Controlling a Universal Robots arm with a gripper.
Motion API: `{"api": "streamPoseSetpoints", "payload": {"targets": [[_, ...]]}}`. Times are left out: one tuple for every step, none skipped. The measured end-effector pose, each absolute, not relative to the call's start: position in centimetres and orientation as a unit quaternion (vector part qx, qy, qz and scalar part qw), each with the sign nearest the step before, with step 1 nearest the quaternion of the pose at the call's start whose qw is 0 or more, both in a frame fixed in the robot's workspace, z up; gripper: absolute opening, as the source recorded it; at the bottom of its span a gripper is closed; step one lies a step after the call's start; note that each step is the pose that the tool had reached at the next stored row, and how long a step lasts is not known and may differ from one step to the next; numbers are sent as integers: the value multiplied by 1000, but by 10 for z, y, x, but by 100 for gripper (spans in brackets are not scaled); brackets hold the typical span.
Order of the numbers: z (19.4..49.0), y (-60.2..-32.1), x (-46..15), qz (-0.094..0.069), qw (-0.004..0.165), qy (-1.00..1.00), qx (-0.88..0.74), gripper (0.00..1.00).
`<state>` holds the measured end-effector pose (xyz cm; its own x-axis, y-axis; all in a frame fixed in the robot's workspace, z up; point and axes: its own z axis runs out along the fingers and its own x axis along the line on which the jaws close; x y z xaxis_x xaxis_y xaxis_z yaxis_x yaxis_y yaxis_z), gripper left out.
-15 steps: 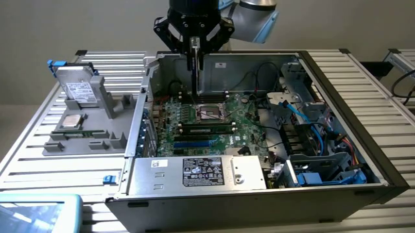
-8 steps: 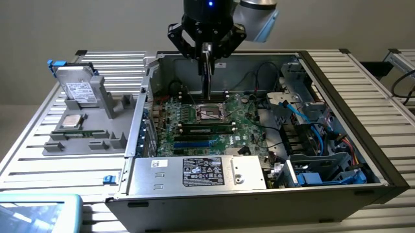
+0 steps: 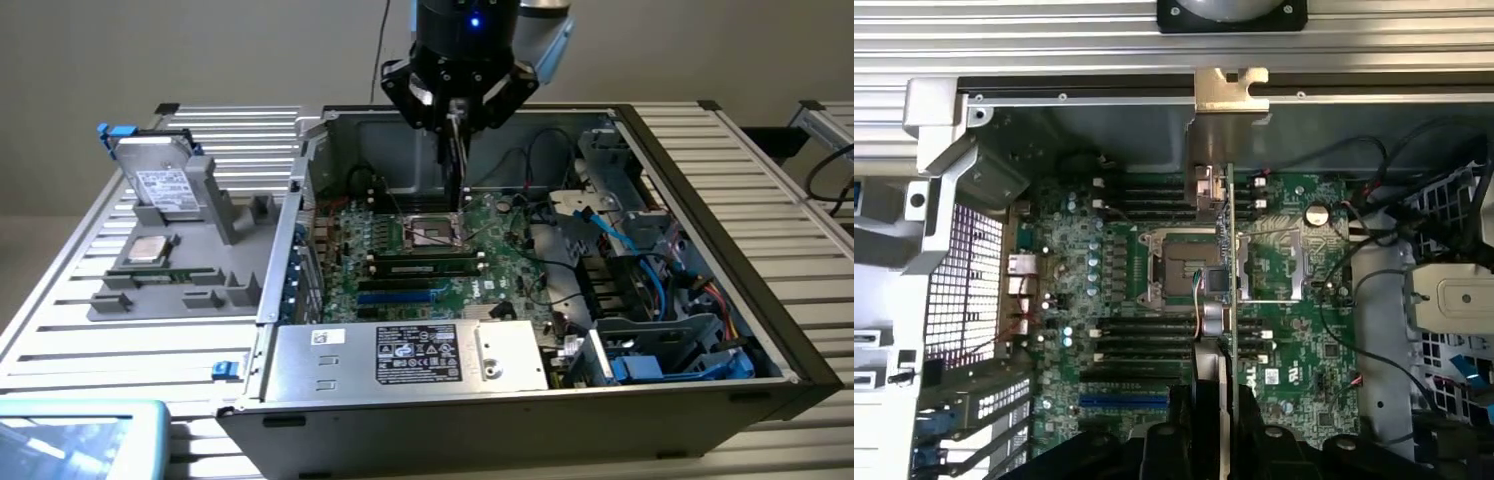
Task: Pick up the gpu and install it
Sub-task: 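Pick up the gpu and move the gpu toward the slot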
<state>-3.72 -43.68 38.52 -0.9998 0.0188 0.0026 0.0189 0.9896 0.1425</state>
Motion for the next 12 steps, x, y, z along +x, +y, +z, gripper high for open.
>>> {"api": "streamPoseSetpoints", "payload": {"targets": [[384,-437,-33,-71,1,-997,-9,28],[383,-437,-30,-70,1,-997,-9,28],[381,-437,-26,-70,1,-997,-9,28],[381,-437,-25,-70,1,-998,-9,28],[380,-437,-25,-70,1,-998,-9,28],[380,-437,-25,-70,1,-998,-9,28],[380,-437,-25,-70,1,-998,-9,28],[380,-437,-25,-70,1,-998,-9,28],[380,-437,-25,-70,1,-998,-9,28],[380,-437,-24,-70,1,-998,-9,28],[380,-437,-24,-70,0,-998,-9,28],[380,-437,-24,-70,1,-998,-9,28]]}}
